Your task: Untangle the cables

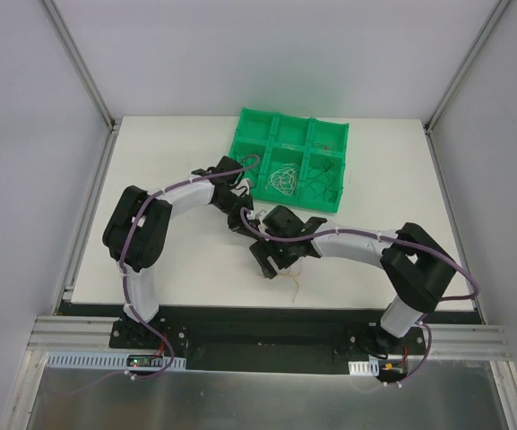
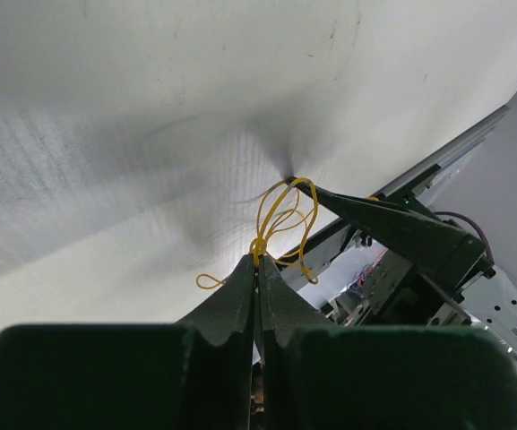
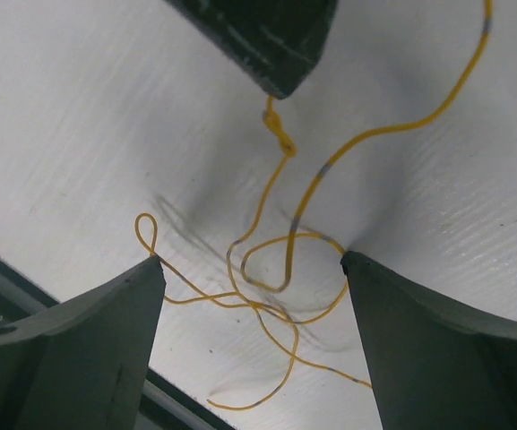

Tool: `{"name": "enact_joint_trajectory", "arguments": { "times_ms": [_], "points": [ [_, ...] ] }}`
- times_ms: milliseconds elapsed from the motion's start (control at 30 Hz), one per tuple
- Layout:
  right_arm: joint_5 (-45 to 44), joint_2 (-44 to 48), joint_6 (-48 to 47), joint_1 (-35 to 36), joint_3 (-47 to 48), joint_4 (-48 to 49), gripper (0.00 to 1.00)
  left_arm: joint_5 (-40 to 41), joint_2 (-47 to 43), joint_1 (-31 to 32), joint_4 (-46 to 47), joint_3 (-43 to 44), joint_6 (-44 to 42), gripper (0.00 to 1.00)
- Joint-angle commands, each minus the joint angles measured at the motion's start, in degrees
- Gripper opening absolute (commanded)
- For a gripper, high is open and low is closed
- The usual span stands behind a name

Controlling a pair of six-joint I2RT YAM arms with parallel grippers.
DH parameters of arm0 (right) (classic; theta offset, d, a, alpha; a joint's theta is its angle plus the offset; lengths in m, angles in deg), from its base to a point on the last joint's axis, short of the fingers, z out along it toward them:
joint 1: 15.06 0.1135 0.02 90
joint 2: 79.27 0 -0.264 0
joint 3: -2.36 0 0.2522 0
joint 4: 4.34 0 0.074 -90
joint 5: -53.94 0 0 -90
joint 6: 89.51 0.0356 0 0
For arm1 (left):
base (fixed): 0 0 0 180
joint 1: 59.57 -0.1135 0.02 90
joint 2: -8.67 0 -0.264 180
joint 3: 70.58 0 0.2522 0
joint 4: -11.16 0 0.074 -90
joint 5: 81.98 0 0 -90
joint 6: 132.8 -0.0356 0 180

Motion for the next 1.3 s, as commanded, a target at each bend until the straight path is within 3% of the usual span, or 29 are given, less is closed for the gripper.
{"name": "enact_joint_trajectory", "arguments": {
  "times_ms": [0,67,200,367,433,500,533,667,700,800,1000,1267],
  "points": [
    [-11.71,-4.77,1.5,2.46,1.59,-4.03,0.84,-4.14,-0.44,-0.26,3.27,-0.85,2.85,0.0],
    [-13.56,-6.09,2.02,2.46,2.73,-4.47,0.8,-5.64,-0.62,-0.26,4.67,-1.64,3.9,0.0],
    [-18.22,-7.41,2.03,2.55,3.97,-4.91,0.6,-7.75,-1.23,-0.26,6.79,-3.58,5.4,0.0],
    [-17.26,-2.77,0.01,2.46,1.52,-0.71,0.13,-10.39,-2.72,-0.52,9.42,-4.73,6.9,0.0],
    [-17.61,-0.31,-0.78,2.2,1.34,-0.87,0.0,-10.04,-3.86,-1.13,9.43,-4.73,6.28,0.0],
    [-16.3,2.59,-0.78,1.15,0.99,-1.05,0.0,-9.52,-5.79,-2.1,9.43,-4.64,5.67,0.01],
    [-15.25,4.34,-0.44,0.62,0.72,-1.05,0.0,-9.16,-7.11,-2.62,9.34,-4.55,5.14,0.07],
    [-12.52,11.29,1.32,-1.67,1.51,-1.31,0.0,-6.01,-13.61,-5.0,7.77,-3.5,2.68,0.46],
    [-11.64,12.61,1.93,-2.72,3.08,-1.48,0.0,-4.86,-15.63,-5.79,6.89,-3.32,2.07,0.66],
    [-10.5,14.47,3.25,-5.96,8.78,-2.36,0.0,-0.13,-22.56,-7.81,4.51,-3.76,-0.57,0.84],
    [-8.82,6.14,8.52,-17.03,27.84,-1.93,0.0,11.66,-36.99,-10.36,-2.34,-6.39,-7.33,0.87],
    [-17.42,-21.71,10.21,-26.28,64.39,1.24,0.0,12.46,-49.47,-10.36,-4.46,-13.51,-9.27,0.86]
  ]
}}
